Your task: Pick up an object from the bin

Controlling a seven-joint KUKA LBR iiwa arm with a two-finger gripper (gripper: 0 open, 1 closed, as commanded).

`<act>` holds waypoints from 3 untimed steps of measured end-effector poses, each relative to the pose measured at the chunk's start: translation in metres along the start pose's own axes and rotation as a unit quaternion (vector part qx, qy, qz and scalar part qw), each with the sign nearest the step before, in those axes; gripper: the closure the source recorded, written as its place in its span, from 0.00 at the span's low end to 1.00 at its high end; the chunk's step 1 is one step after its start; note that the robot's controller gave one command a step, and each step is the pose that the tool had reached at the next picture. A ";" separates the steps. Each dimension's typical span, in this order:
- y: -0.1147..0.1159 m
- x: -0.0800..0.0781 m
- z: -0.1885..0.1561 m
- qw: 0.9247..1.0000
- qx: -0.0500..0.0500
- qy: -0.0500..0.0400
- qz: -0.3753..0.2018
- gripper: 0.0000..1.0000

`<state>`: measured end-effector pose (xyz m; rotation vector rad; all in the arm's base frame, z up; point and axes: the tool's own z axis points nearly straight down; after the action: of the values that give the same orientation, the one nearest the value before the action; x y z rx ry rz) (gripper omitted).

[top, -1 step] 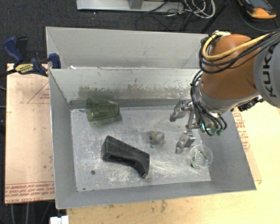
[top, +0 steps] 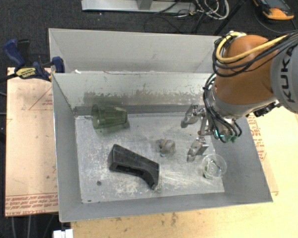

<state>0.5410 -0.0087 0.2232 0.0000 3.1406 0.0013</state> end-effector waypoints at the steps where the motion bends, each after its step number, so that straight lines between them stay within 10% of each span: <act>1: 0.015 0.021 0.041 0.999 0.000 -0.003 -0.032 0.00; 3: 0.046 0.028 0.076 0.995 -0.001 -0.002 0.098 0.00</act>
Offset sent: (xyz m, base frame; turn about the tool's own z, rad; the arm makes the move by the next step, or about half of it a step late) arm -0.0236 0.0646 -0.0403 0.2025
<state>0.5132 0.0376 0.1469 0.3089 3.1218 0.0039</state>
